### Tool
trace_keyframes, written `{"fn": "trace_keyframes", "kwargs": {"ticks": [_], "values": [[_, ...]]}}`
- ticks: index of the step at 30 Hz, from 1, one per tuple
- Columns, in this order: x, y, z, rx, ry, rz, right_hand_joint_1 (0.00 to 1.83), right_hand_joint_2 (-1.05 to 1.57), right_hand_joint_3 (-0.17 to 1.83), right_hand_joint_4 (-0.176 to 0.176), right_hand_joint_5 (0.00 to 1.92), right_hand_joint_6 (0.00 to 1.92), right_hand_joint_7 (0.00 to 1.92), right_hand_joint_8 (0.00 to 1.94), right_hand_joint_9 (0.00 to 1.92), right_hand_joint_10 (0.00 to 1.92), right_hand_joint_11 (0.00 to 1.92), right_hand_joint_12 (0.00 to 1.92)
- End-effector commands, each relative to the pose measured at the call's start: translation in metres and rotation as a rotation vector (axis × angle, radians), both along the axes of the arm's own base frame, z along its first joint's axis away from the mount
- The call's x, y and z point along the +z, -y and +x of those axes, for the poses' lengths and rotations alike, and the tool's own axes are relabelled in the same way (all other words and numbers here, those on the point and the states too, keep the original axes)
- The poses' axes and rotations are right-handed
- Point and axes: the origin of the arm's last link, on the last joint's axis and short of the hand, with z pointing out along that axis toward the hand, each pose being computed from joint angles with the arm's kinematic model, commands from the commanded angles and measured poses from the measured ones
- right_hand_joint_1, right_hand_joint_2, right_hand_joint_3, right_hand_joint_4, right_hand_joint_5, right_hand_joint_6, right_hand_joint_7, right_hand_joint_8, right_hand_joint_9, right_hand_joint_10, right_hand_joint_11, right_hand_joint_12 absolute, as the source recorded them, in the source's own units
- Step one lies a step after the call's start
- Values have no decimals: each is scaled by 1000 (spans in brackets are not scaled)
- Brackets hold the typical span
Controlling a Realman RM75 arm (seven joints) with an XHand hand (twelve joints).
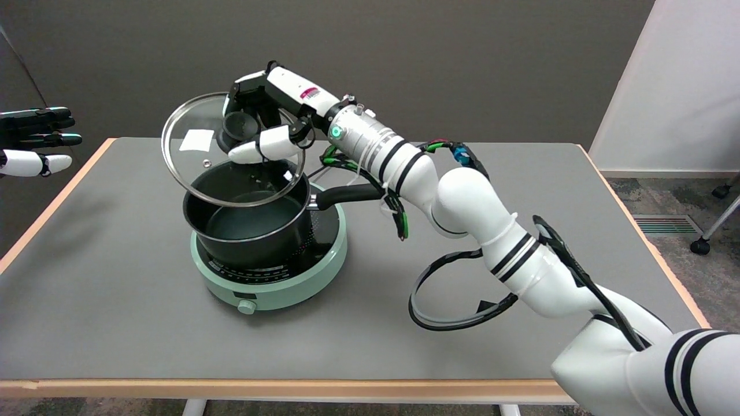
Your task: Place the pot lid onto the soup pot.
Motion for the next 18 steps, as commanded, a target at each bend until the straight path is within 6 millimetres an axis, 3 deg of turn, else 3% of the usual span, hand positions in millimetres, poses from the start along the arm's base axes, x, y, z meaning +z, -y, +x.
{"fn": "trace_keyframes", "kwargs": {"ticks": [1,2,3,18], "values": [[-20,5,-6,-143,-135,216,1356,786,821,40,731,1075,870,1464,783,1879,687,1921],[-23,5,-8,-168,-141,238,1229,1128,231,-145,678,1229,835,1530,770,1859,698,1921],[-23,5,-8,-175,-146,248,1207,1192,123,-176,662,1267,829,1536,770,1859,698,1921],[-28,14,15,-221,-212,348,1206,1225,56,-176,648,1282,832,1518,763,1861,665,1921]]}}
